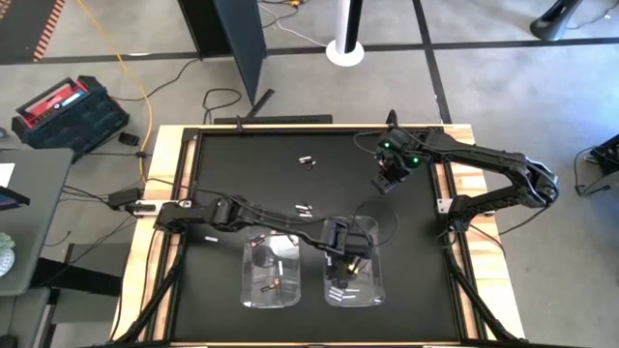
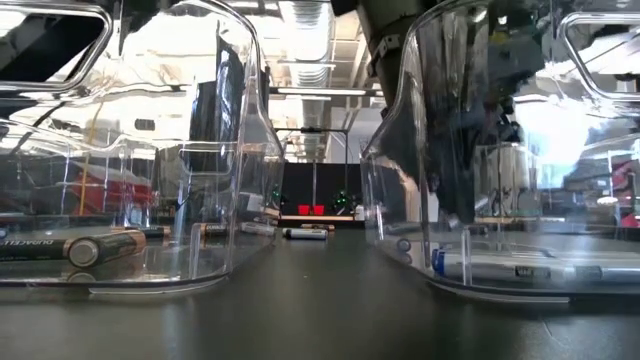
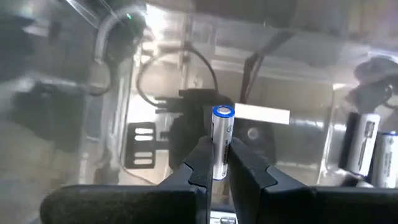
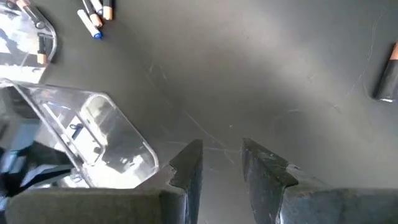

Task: Sort batteries
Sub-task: Put the white battery into the right transparent bin

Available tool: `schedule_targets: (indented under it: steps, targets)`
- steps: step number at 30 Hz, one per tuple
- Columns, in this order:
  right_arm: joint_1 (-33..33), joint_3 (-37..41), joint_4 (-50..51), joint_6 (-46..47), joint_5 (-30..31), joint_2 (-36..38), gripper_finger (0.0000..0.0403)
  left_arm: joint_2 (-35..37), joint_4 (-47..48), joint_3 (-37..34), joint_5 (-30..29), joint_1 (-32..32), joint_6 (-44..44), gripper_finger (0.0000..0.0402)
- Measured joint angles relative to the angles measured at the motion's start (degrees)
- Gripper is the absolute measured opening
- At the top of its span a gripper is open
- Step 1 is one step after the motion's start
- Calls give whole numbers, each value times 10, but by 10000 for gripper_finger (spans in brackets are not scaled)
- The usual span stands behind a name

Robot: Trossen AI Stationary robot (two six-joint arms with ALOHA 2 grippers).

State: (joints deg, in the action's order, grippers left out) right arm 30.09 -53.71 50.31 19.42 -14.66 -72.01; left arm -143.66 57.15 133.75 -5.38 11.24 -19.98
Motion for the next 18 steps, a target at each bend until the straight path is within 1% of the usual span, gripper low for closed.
schedule_targets:
  steps: [4, 12, 18]
  targets:
    - [0, 0, 3, -3, 0, 0, 127, 1, 5, 6, -14, -1, -2, 28]
    - [-1, 0, 3, -5, 0, 0, 127, 0, 5, 7, -9, 1, 0, 30]
    - [-1, 0, 3, -6, 0, 0, 127, 0, 5, 7, 5, 2, 2, 62]
